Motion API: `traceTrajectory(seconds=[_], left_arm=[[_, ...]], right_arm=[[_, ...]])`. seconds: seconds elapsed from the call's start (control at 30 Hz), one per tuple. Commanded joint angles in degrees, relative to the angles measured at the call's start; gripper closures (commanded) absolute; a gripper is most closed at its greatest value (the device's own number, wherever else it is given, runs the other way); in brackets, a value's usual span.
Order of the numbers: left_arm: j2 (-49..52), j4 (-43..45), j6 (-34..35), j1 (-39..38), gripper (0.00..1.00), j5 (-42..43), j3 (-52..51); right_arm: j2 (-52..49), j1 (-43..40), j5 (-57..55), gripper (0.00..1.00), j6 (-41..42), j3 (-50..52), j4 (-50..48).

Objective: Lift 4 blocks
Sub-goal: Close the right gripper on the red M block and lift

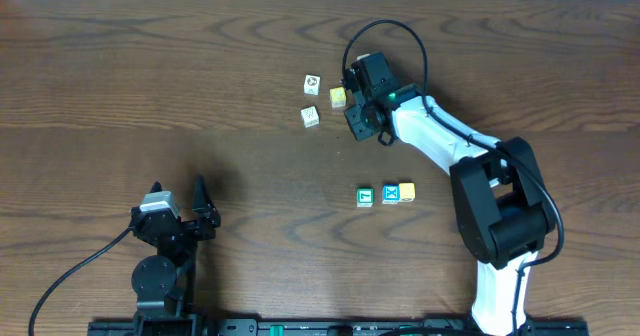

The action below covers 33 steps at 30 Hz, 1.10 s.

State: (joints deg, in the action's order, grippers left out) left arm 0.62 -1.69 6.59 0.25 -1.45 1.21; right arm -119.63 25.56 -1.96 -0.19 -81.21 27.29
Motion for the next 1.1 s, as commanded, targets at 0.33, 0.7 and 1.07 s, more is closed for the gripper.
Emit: traceTrajectory(seconds=[0.33, 0.7, 1.07], left_arm=[[-0.33, -2.54, 0.09, -0.17, 0.25, -0.52, -0.94], [-0.33, -2.54, 0.09, -0.17, 0.25, -0.52, -0.94], [-0.33, -2.54, 0.09, -0.17, 0.25, -0.52, -0.94]], right_arm=[[-1.01, -0.17, -1.70, 0.54, 3.54, -2.08, 1.86], [-0.79, -0.17, -2.67, 0.66, 3.56, -3.58, 4.35], [-0.79, 0.09, -2.69, 0.75, 4.00, -3.58, 6.99]])
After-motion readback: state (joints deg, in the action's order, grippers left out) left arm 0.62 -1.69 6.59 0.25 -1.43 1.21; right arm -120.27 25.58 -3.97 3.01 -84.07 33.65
